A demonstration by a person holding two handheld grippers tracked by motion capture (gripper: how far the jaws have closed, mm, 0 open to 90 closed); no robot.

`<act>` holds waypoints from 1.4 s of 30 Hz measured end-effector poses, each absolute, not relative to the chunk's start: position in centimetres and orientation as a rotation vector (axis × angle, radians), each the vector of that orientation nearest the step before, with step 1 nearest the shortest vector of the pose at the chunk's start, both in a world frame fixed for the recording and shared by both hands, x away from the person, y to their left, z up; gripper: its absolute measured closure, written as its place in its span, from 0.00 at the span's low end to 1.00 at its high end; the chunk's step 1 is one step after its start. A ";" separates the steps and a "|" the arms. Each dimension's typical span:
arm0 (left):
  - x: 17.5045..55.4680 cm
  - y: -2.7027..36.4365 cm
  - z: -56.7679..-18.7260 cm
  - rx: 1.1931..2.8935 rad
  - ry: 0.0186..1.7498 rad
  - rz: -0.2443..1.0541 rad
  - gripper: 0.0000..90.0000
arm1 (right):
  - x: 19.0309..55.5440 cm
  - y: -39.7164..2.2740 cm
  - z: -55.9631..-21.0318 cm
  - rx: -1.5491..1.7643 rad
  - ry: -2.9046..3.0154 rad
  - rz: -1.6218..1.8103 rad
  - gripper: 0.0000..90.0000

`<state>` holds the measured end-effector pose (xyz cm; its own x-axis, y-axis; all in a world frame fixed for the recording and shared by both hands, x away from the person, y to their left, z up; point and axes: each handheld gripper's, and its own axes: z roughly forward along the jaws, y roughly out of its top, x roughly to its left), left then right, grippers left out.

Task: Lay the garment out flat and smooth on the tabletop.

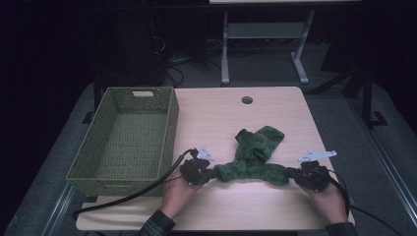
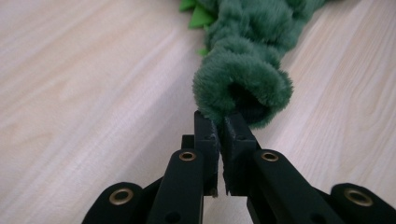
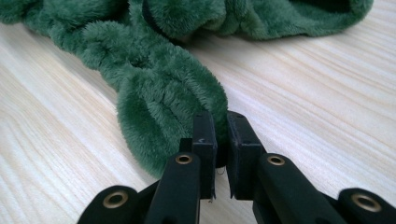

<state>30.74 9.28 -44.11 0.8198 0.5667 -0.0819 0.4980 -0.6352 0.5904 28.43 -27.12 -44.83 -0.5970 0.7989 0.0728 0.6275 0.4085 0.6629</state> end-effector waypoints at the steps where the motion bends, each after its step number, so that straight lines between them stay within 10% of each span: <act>1: 30.7 9.2 -44.3 2.395 0.776 0.152 0.95 | 28.4 -27.1 -44.8 1.251 2.410 0.962 0.92; 9: 30.3 9.4 -45.0 2.441 0.797 0.237 0.76 | 28.5 -27.5 -45.3 1.277 2.390 0.897 0.90; 22: 28.1 11.0 -43.6 2.407 0.731 0.270 0.16 | 28.5 -27.2 -45.2 1.256 2.279 1.003 0.26; 42: 26.6 11.4 -47.1 2.354 0.622 0.243 0.14 | 28.7 -25.8 -41.6 1.183 2.251 1.151 0.31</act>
